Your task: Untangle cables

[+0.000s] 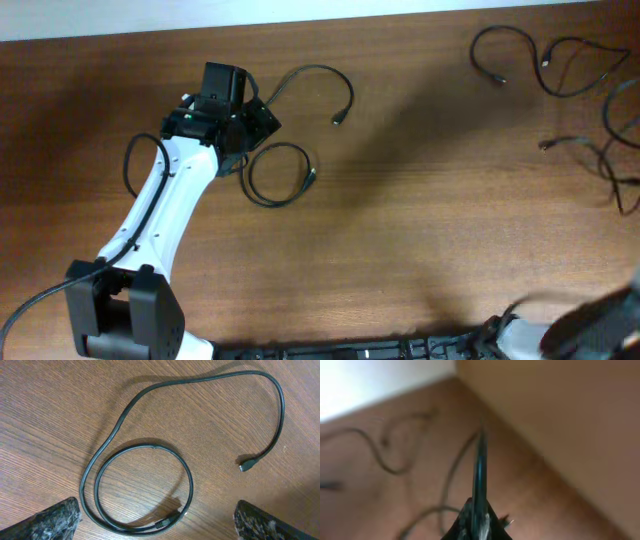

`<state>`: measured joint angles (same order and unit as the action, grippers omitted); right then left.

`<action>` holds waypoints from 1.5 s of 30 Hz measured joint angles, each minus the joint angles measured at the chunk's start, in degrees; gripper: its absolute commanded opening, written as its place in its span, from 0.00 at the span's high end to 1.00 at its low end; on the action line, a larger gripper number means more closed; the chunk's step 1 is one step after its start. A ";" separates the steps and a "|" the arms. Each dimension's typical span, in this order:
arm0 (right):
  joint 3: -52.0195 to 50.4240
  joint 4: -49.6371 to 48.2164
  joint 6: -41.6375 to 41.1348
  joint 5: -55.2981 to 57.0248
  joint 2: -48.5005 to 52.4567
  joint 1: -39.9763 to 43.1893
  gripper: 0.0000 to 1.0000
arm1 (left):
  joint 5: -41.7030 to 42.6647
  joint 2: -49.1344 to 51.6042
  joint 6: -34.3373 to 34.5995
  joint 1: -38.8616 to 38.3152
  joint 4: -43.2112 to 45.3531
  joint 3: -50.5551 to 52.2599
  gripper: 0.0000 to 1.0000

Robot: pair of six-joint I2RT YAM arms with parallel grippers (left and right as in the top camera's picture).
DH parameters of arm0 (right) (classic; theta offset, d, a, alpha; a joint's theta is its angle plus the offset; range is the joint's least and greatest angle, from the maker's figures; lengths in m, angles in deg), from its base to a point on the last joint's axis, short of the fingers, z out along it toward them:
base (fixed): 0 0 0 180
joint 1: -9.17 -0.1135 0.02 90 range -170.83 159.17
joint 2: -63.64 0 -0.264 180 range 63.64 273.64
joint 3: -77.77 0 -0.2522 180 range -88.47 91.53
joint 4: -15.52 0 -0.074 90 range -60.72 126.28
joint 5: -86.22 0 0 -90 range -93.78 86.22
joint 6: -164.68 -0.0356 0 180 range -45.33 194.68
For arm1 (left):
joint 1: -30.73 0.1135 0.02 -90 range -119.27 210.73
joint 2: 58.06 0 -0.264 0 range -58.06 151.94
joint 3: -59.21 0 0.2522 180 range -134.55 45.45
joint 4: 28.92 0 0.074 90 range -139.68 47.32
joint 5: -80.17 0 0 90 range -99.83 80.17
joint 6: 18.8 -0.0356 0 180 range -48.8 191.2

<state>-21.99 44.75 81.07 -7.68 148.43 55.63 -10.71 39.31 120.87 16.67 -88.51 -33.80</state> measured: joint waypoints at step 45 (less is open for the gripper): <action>13.86 18.25 35.78 -8.63 28.85 -87.78 0.31 | -1.90 0.02 -0.02 18.01 -9.49 0.00 0.01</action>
<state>-8.13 63.00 116.85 -16.32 177.28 -32.15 -12.61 39.33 120.85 34.68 -97.99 -33.80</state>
